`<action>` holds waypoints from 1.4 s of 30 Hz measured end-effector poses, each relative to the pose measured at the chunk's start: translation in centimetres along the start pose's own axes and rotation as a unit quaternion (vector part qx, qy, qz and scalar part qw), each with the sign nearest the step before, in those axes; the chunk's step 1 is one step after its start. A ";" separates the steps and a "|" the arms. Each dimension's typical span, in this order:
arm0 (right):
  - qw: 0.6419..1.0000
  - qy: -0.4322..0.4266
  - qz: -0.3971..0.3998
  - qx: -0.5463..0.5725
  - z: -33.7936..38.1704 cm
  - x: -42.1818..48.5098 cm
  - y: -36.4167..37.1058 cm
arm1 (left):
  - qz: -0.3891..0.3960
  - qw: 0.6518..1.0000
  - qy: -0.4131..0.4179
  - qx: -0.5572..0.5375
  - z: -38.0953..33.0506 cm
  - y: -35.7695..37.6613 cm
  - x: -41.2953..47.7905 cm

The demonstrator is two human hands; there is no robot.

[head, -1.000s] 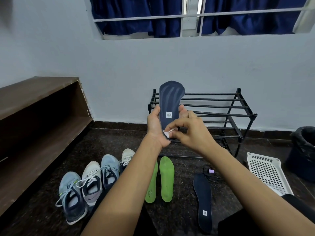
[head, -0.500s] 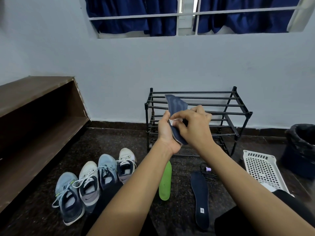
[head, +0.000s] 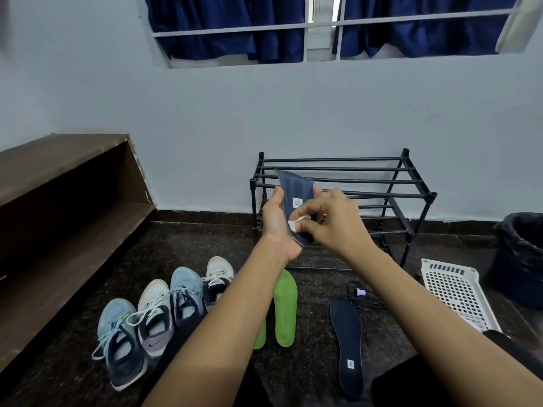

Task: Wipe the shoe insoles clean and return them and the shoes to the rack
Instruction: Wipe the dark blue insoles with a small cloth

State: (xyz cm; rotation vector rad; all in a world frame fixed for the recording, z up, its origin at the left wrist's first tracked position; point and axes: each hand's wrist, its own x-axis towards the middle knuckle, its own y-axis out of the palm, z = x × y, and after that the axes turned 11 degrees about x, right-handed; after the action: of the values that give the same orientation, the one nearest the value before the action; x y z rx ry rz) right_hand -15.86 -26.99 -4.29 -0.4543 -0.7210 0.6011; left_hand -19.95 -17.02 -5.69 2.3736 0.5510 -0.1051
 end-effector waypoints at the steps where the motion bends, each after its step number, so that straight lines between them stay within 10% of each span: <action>1: 1.000 -0.004 -0.023 -0.013 -0.2 0.1 0.1 | 0.003 1.000 -0.009 0.000 0.2 0.2 -0.2; 8: 0.986 -0.004 -0.143 -0.085 -1.1 0.7 1.2 | 0.018 1.000 -0.014 0.006 1.8 0.9 -0.1; 21: 0.997 -0.028 0.050 0.048 1.1 -0.2 1.2 | 0.010 0.998 0.054 0.007 -2.2 -2.2 1.0; 42: 0.987 -0.011 -0.149 -0.059 0.1 1.0 1.7 | 0.031 0.999 -0.018 0.009 0.3 0.4 -0.6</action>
State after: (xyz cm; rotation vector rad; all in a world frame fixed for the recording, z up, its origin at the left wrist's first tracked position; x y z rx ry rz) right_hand -15.92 -25.03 -4.68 -0.4385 -0.8308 0.2852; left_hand -20.32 -17.67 -5.58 2.4001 0.4601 -0.1248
